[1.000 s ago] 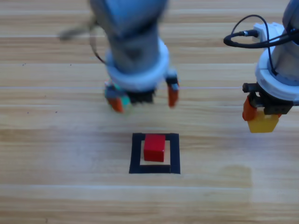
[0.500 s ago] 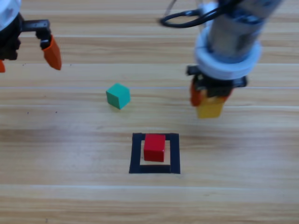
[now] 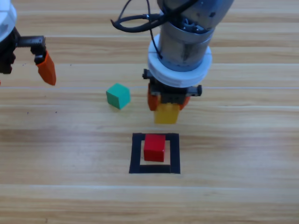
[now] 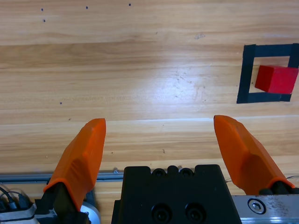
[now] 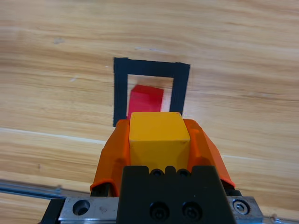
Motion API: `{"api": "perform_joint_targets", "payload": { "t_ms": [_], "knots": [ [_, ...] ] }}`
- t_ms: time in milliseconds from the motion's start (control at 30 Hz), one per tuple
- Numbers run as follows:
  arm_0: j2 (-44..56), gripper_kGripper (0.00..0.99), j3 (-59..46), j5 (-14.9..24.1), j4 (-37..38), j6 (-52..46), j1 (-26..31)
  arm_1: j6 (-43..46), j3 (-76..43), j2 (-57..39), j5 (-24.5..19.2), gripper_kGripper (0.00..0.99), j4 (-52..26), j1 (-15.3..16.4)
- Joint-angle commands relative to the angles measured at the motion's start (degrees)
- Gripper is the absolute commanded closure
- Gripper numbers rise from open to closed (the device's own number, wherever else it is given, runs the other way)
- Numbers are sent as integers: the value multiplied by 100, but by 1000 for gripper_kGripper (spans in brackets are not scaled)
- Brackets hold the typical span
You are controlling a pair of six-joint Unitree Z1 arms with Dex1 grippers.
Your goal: Stack the blocks in the rectangular block: red at the bottom, yellow in the middle, green on top
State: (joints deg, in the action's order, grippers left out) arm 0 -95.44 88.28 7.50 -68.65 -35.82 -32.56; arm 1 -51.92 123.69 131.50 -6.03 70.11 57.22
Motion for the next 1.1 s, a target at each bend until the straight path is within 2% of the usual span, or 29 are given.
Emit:
{"api": "perform_joint_targets", "payload": {
  "t_ms": [33, 533, 1100],
  "knots": [
    [79, 0, -250, -90, 106, 49, 110, -292, 199, 684, 93, 990, 91, 307],
    [149, 0, -584, -126, 405, 31, 101, -477, 348, 992, 76, 990, 100, 334],
    [70, 0, -821, -187, 713, 49, 101, -626, 471, 1185, -144, 990, 109, 334]
  ]
}}
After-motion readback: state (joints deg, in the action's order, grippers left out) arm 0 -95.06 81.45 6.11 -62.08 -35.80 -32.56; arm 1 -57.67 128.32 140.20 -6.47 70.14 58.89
